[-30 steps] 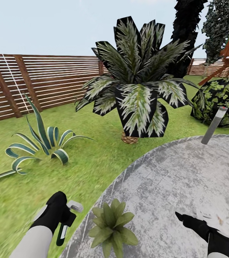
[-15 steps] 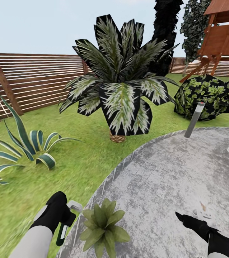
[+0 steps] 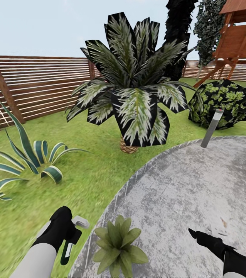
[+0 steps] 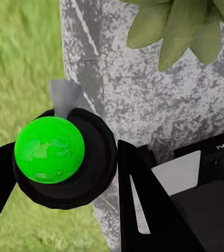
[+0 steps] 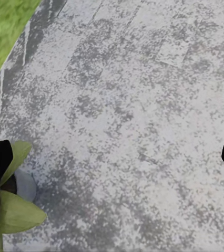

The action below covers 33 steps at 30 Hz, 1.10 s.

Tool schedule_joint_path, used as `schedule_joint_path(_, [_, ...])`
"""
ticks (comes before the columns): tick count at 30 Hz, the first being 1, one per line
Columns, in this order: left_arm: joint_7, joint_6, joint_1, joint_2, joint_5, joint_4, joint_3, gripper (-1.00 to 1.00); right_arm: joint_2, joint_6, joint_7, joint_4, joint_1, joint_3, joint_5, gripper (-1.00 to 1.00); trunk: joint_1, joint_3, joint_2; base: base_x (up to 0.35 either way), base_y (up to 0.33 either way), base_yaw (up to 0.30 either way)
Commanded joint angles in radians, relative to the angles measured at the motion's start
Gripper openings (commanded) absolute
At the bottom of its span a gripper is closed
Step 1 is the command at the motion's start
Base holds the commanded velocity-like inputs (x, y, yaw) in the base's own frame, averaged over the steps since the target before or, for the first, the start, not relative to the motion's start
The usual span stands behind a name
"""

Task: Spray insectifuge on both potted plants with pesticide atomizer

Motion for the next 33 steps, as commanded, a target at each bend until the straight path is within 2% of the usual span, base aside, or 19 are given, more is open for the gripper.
schedule_joint_path(1, [-0.010,0.001,-0.001,-0.001,-0.011,-0.001,0.005,-1.00,0.001,0.005,0.007,-0.003,-0.002,-0.005,0.003,1.00,0.000,-0.003,-0.001,0.003,0.006,0.000])
schedule_joint_path(8, [-0.010,0.001,-0.001,-0.001,-0.011,0.035,0.005,-1.00,0.001,0.005,0.007,-0.003,-0.002,-0.005,0.003,1.00,0.000,-0.014,-0.001,0.000,0.001,0.000])
schedule_joint_path(19, [-0.010,0.001,-0.001,0.000,-0.011,0.040,0.006,-1.00,0.001,0.004,0.007,-0.003,-0.002,-0.005,0.003,1.00,0.000,-0.031,-0.001,0.000,0.007,0.000])
schedule_joint_path(25, [-0.010,0.001,-0.001,0.000,-0.011,0.040,0.005,-1.00,0.001,0.003,0.005,-0.003,-0.002,-0.006,0.003,1.00,0.000,-0.032,-0.001,0.000,0.243,-0.015])
schedule_joint_path(33, [-0.010,0.001,-0.001,0.000,-0.011,0.040,0.005,-1.00,0.001,0.003,0.006,-0.003,-0.002,-0.006,0.003,1.00,0.000,-0.032,-0.001,0.000,0.292,-0.244])
